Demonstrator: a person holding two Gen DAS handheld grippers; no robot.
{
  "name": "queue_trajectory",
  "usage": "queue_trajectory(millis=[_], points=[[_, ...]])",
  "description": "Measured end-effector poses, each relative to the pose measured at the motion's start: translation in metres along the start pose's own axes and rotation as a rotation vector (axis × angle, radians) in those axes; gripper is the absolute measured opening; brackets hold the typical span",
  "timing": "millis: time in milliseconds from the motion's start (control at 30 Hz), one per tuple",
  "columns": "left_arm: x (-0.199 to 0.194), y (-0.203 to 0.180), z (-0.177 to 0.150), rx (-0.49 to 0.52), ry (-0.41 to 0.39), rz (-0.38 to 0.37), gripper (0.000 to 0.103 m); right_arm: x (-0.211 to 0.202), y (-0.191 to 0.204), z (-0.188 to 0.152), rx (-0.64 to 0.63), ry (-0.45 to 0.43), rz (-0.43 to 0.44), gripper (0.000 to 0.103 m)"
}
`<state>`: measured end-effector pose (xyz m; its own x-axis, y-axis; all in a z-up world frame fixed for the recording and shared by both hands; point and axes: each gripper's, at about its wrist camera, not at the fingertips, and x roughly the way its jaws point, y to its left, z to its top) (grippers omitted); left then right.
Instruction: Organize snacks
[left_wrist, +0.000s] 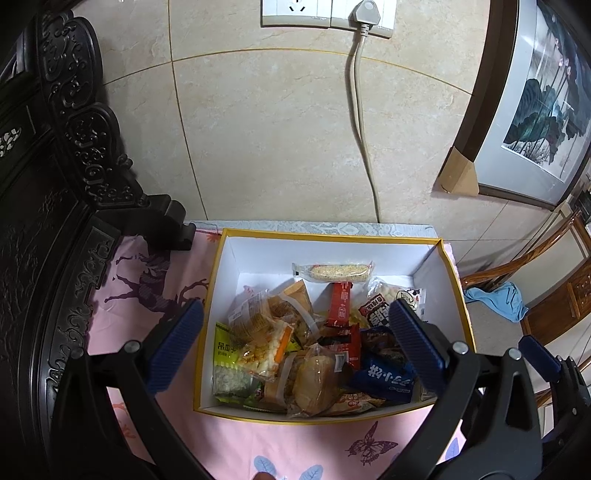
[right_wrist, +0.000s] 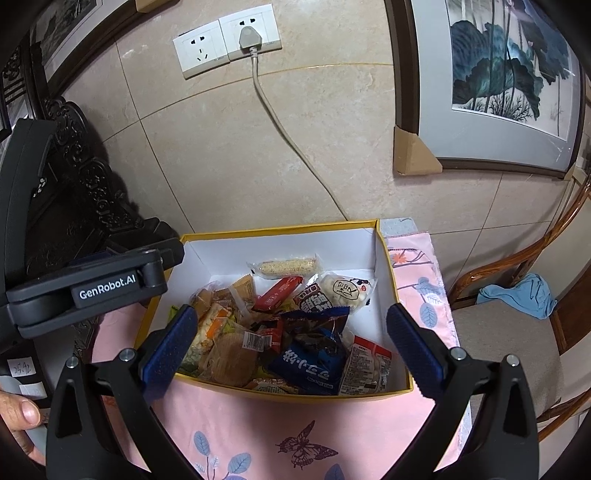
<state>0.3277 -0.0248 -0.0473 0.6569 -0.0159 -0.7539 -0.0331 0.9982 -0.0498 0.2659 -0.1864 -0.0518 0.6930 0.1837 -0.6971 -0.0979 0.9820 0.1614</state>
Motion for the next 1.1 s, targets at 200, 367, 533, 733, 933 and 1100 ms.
queue_trajectory(millis=[200, 367, 533, 733, 933, 1100], points=[[-0.0005, 0.0000, -0.0004, 0.001, 0.000, 0.001, 0.101, 0.0003, 0.0001, -0.0001, -0.002, 0.002, 0.000, 0.102], [-0.0009, 0.0001, -0.0015, 0.000, 0.001, -0.001, 0.101, -0.0003, 0.0009, 0.0000, -0.002, 0.002, 0.000, 0.102], [-0.0007, -0.0009, -0.0026, -0.001, 0.003, -0.003, 0.101, 0.0004, 0.0016, -0.0002, -0.005, 0.005, 0.000, 0.102], [0.0002, -0.0009, -0.0021, -0.002, 0.004, -0.003, 0.101, 0.0017, 0.0035, 0.0000, -0.015, 0.012, 0.001, 0.102], [0.0002, -0.0019, -0.0023, -0.004, 0.005, -0.005, 0.101, 0.0017, 0.0039, 0.0000, -0.020, 0.016, -0.002, 0.102], [0.0005, -0.0028, -0.0033, -0.002, 0.006, -0.006, 0.101, 0.0021, 0.0032, 0.0000, -0.021, 0.020, -0.002, 0.102]])
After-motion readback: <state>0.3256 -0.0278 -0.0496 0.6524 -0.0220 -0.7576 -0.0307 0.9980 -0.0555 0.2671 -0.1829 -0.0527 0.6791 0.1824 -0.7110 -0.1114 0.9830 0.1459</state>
